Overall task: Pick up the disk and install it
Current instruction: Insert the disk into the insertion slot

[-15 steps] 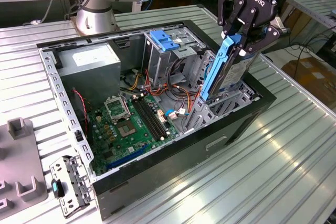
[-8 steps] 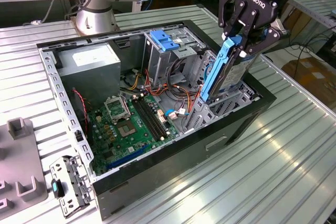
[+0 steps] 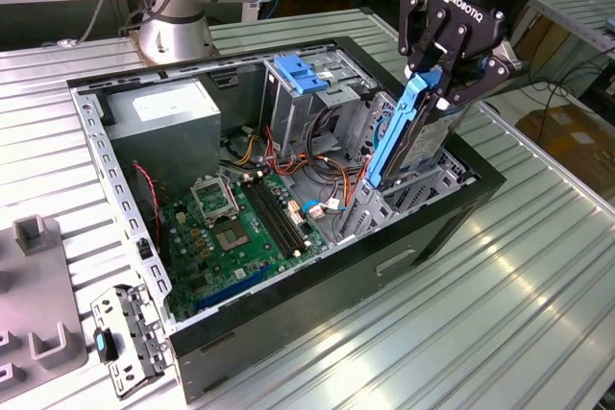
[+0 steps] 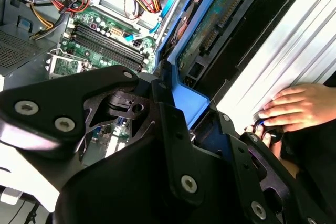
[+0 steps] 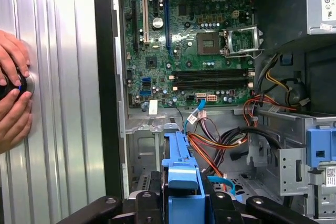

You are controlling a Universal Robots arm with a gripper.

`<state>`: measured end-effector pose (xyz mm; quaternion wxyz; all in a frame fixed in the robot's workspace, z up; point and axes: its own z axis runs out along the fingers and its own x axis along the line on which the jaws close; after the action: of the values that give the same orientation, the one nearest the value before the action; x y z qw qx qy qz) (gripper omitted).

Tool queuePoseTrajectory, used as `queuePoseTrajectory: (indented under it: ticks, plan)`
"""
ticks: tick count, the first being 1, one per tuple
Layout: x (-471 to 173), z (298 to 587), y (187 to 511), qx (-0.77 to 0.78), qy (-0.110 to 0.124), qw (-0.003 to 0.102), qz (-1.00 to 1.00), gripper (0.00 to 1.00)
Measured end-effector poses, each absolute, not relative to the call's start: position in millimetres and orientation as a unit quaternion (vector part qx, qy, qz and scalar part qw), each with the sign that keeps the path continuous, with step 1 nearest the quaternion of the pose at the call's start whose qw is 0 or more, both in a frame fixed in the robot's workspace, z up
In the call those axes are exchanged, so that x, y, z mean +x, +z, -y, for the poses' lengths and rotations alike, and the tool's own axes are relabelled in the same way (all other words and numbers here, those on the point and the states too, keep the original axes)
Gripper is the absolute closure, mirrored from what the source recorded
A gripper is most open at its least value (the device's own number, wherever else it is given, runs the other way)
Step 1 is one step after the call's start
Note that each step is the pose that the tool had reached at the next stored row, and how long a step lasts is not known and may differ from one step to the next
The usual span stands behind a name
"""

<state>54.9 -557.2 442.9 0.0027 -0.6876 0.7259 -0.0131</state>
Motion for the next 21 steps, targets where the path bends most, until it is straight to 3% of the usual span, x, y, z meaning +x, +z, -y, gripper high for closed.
queuePoseTrajectory:
  ticks: [21]
  plan:
    - [55,558,432,-0.688,-0.011,0.001,-0.726,0.63]
